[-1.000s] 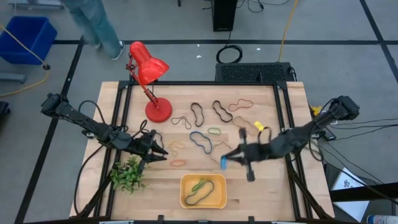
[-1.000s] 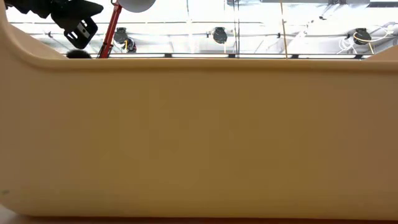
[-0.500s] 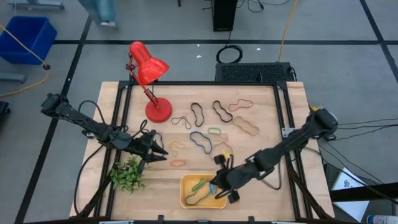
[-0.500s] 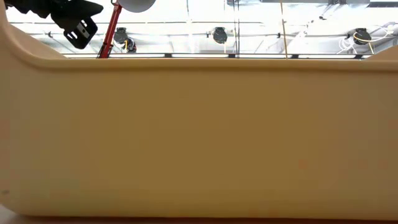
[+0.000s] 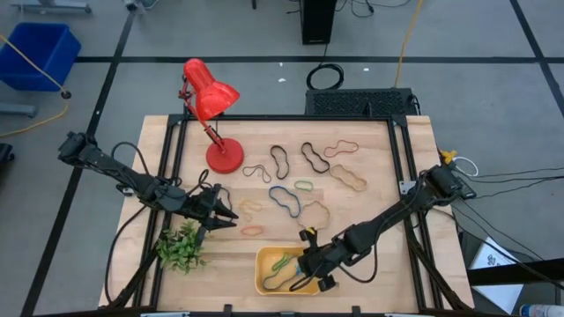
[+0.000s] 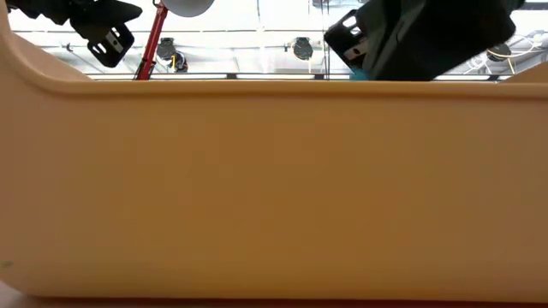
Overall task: Pick and place rubber bands into bin
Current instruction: Put the bottom blue rubber band into the bin, then put the bottom black rubber band into the bin
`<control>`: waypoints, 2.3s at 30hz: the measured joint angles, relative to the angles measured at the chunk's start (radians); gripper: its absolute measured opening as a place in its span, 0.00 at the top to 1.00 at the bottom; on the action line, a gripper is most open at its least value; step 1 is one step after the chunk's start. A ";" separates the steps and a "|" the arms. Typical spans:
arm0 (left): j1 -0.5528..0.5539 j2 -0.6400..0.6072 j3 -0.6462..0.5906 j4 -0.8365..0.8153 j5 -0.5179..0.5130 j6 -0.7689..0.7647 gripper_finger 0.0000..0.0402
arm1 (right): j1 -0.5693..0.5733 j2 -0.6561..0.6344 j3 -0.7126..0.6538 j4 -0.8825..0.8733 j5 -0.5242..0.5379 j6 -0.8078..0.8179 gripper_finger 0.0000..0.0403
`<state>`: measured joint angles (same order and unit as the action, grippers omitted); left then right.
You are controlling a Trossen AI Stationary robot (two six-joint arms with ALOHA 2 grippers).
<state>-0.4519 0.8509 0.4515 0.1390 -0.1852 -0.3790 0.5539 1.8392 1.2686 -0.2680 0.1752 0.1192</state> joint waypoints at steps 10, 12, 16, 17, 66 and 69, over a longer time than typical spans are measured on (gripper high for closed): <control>0.000 0.000 0.000 0.000 0.000 0.004 0.70 | 0.000 0.002 0.000 0.003 0.002 -0.002 0.98; 0.000 0.000 0.000 0.000 0.000 0.000 0.70 | -0.002 0.002 0.000 0.004 0.003 0.000 0.97; 0.000 0.000 0.000 0.000 0.000 0.005 0.70 | -0.002 0.002 0.000 0.005 0.003 0.000 0.96; 0.000 0.000 0.000 0.000 0.000 0.006 0.70 | -0.002 0.002 0.000 0.004 0.003 0.000 0.96; 0.354 0.194 0.241 -0.987 -0.087 -0.045 0.70 | -0.079 -0.571 -0.349 0.303 0.375 0.210 0.60; 0.423 0.255 0.241 -1.008 -0.014 -0.110 0.70 | -0.089 -0.587 -0.401 0.384 0.374 0.209 0.59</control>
<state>-0.0290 1.1063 0.6922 -0.8693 -0.1992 -0.4890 0.4649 1.2525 0.8679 0.1159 0.5496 0.3283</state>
